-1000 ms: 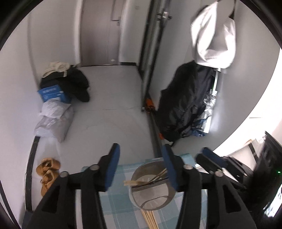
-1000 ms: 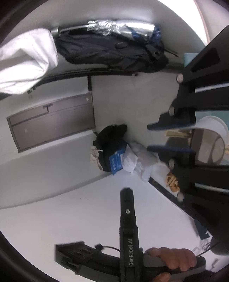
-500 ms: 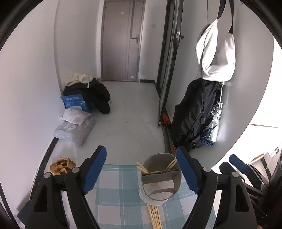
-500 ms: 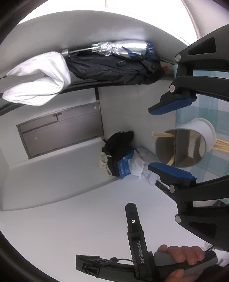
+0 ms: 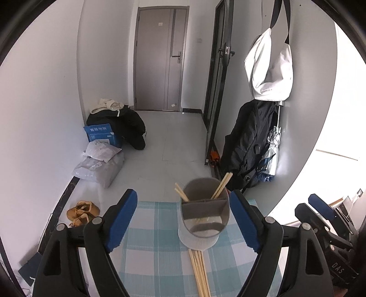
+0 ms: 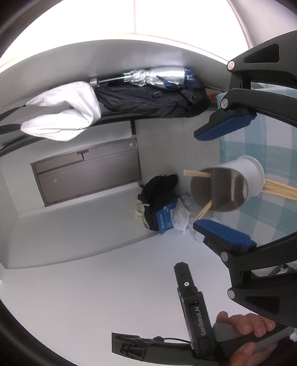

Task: Organize utensils
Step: 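Raise both open tools away from the holder toward the chopstick pile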

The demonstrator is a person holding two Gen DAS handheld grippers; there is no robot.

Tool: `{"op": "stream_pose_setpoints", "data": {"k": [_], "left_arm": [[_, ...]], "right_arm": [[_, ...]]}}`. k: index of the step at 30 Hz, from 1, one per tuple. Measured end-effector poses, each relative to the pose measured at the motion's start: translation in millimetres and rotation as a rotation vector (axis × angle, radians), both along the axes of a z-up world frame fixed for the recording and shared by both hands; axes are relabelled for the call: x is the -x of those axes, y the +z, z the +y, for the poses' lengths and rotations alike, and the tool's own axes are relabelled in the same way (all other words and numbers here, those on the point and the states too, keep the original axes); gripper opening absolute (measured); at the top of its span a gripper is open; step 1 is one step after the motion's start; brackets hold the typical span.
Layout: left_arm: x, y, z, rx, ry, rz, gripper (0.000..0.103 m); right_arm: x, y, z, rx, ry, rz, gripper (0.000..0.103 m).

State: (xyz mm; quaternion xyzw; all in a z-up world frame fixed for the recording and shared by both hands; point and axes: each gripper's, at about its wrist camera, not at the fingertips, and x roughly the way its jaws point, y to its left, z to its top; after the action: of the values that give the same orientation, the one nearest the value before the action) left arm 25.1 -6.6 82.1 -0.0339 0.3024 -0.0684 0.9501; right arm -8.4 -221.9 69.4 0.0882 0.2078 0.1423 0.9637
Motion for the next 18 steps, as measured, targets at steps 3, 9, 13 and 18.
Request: {"op": "stream_pose_setpoints", "data": {"k": [3, 9, 13, 18], "left_arm": [[8, -9, 2, -0.002, 0.016, -0.003, 0.081], [18, -30, 9, 0.004, 0.042, -0.001, 0.086], [23, -43, 10, -0.001, 0.052, -0.013, 0.086], [24, -63, 9, -0.005, 0.038, 0.001, 0.086]], "right_arm": [[8, -11, 0, 0.001, -0.014, 0.004, 0.074], [19, -30, 4, 0.020, -0.022, 0.034, 0.074], [23, -46, 6, 0.035, -0.020, 0.059, 0.074], [28, -66, 7, 0.045, -0.013, 0.097, 0.074]]}}
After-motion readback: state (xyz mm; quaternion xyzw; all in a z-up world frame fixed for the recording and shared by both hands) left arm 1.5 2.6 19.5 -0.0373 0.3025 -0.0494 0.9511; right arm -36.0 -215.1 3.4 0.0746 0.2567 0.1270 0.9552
